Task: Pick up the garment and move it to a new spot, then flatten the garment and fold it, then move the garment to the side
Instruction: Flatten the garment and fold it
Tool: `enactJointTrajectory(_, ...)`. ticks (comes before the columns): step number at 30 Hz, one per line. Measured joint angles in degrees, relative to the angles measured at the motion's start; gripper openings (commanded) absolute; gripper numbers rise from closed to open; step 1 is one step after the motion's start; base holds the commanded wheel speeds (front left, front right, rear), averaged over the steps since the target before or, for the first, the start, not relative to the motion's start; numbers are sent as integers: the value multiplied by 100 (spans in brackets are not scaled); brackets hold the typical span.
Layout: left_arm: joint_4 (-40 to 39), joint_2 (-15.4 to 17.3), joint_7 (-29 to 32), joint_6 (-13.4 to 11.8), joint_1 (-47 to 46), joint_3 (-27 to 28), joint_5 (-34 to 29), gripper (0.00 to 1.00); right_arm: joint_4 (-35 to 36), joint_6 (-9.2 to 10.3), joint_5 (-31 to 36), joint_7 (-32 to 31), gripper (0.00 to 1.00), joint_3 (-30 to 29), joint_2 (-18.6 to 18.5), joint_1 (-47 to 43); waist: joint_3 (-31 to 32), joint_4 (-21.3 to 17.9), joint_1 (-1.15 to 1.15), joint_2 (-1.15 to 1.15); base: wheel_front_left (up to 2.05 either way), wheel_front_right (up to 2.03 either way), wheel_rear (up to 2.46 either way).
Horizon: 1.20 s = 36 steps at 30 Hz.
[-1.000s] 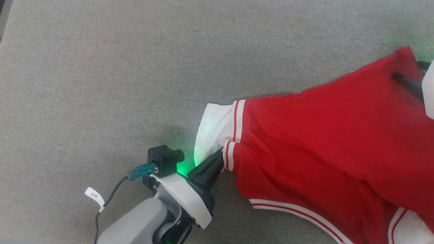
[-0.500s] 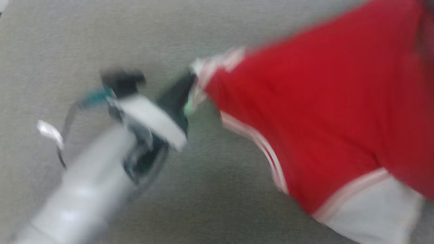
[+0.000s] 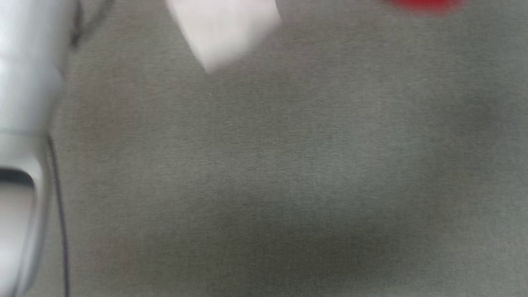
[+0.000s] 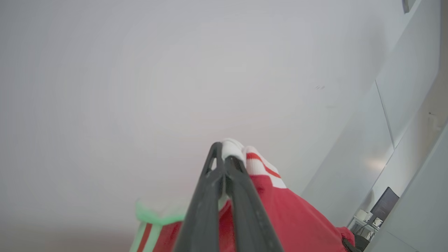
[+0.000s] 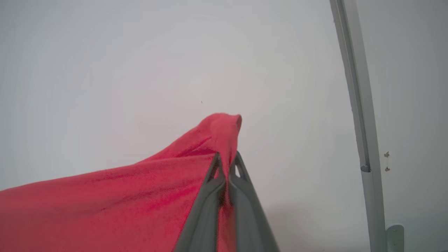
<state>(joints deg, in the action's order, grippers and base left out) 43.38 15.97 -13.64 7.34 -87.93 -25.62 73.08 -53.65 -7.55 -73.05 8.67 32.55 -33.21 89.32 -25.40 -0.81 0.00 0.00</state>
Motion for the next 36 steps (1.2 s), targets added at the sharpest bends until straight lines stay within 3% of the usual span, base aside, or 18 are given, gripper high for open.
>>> enactJointTrajectory(4,410,-44,1,0,-580,2,-68,0,-203,0,-4,149,0,-63,113,323,9,-114,0,0,0,0,0)
enactJointTrajectory(8,279,-62,-4,5,-415,-68,127,0,-194,0,-40,30,0,94,127,147,51,-98,0,0,0,0,0)
enactJointTrajectory(14,-762,109,40,4,1462,-379,637,0,328,5,-346,-365,0,465,56,-1262,221,-34,0,0,0,0,0)
enactJointTrajectory(22,-2029,514,-112,4,4173,-575,970,0,1563,5,-790,-381,0,809,-497,-3318,398,89,0,0,0,0,0)
enactJointTrajectory(30,-3515,1032,-133,4,6073,-978,955,0,2753,7,-1410,-433,0,879,-1226,-5089,669,123,0,0,0,0,0)
enactJointTrajectory(36,-4134,1330,-133,4,7050,-1045,790,0,3397,5,-1644,-500,0,937,-1700,-5916,811,129,0,0,0,0,0)
